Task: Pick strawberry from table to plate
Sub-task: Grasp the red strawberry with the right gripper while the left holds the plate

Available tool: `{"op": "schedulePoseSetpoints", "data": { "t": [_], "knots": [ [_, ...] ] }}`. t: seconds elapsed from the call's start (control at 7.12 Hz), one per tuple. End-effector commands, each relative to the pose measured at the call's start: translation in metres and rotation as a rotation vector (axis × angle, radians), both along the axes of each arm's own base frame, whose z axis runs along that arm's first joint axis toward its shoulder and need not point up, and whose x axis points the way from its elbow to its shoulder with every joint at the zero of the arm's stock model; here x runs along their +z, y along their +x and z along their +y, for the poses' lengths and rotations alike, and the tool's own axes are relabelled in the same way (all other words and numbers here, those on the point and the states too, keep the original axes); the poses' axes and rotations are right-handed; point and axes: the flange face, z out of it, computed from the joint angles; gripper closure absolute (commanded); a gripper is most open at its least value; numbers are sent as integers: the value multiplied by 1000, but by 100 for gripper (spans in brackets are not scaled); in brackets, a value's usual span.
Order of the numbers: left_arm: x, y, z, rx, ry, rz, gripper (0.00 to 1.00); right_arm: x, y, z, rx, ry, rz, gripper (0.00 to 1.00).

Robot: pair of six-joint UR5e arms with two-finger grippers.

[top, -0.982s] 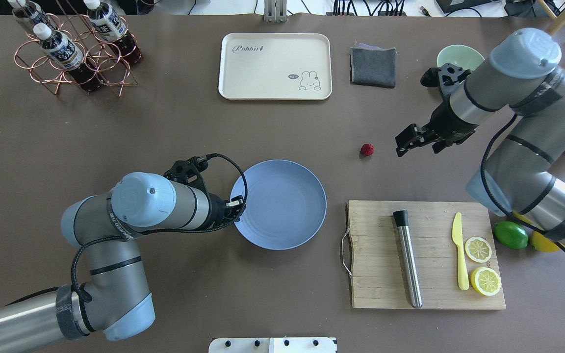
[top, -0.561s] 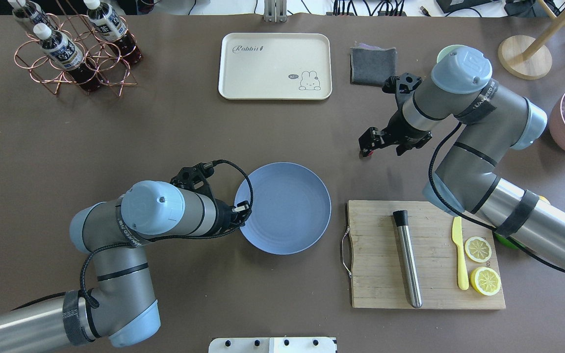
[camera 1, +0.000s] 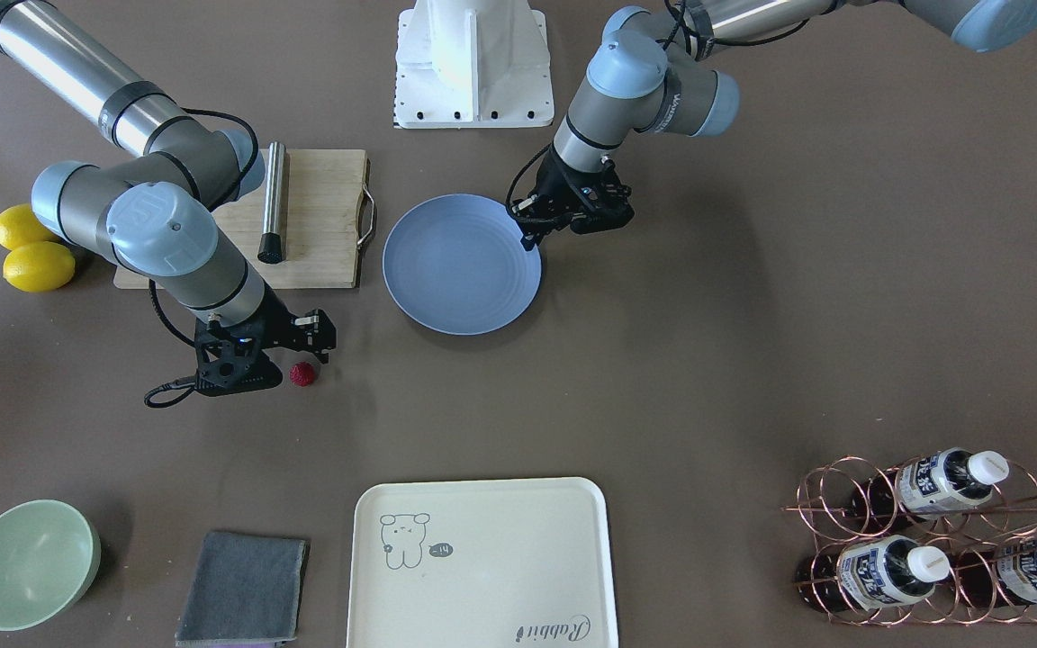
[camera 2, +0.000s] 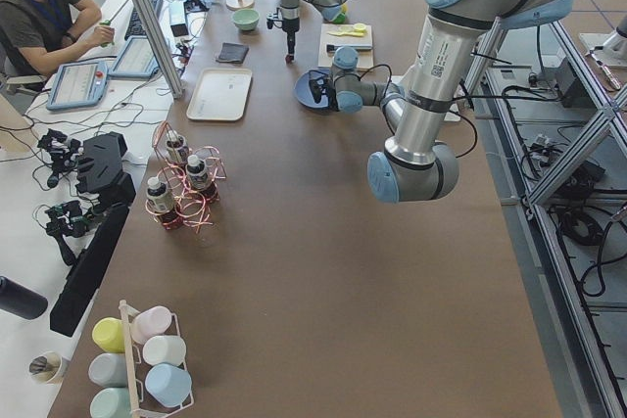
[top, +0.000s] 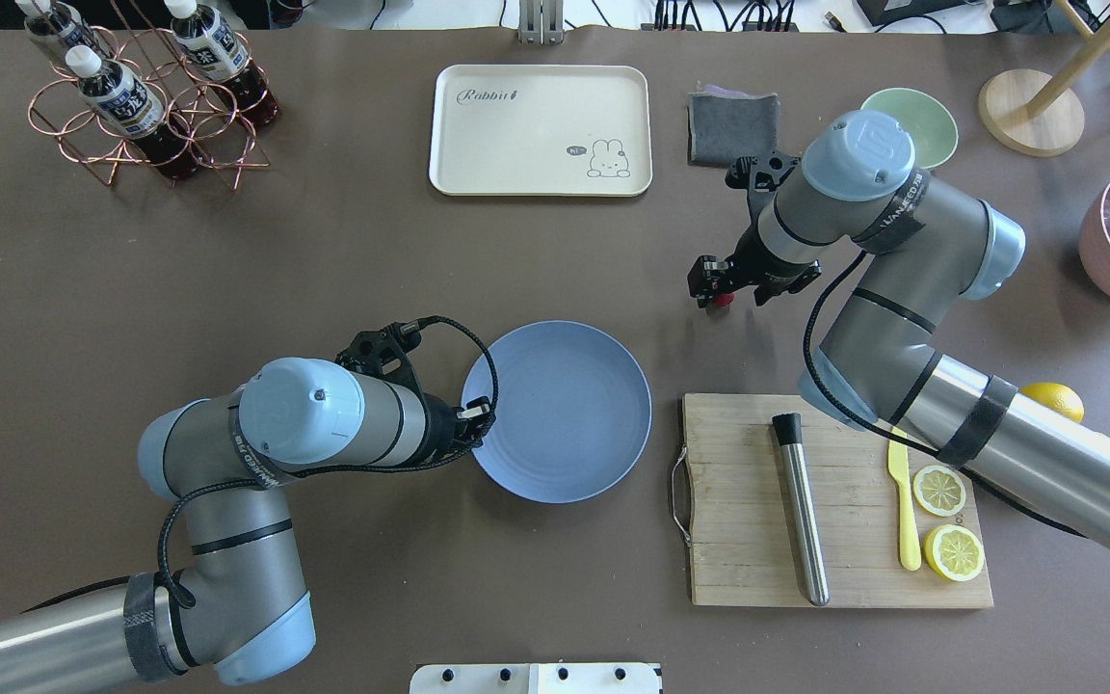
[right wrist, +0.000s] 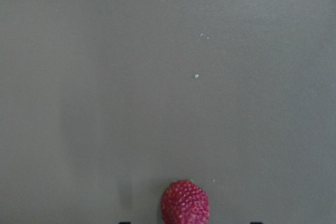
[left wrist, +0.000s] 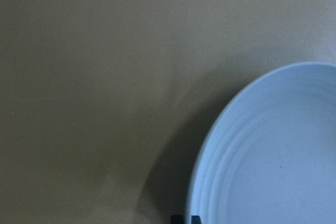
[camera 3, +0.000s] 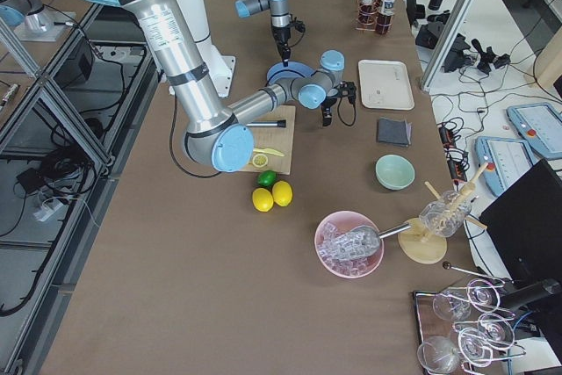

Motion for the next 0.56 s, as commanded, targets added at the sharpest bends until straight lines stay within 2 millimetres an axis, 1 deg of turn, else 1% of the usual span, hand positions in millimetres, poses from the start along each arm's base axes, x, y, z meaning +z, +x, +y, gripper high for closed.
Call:
{"op": "schedulePoseSetpoints", "data": {
  "t": [0.0, 0.14, 0.28, 0.42],
  "knots": [
    [2, 0, 0, -1, 0, -3, 32, 2, -4, -1, 11, 7, 15, 25],
    [3, 0, 0, -1, -1, -5, 16, 2, -5, -1, 10, 8, 15, 31],
    [3, 0, 0, -1, -1, -5, 10, 2, -5, -1, 10, 8, 15, 34],
    [4, 0, 0, -2, -1, -8, 10, 1, -5, -1, 11, 10, 14, 44]
  ]
}}
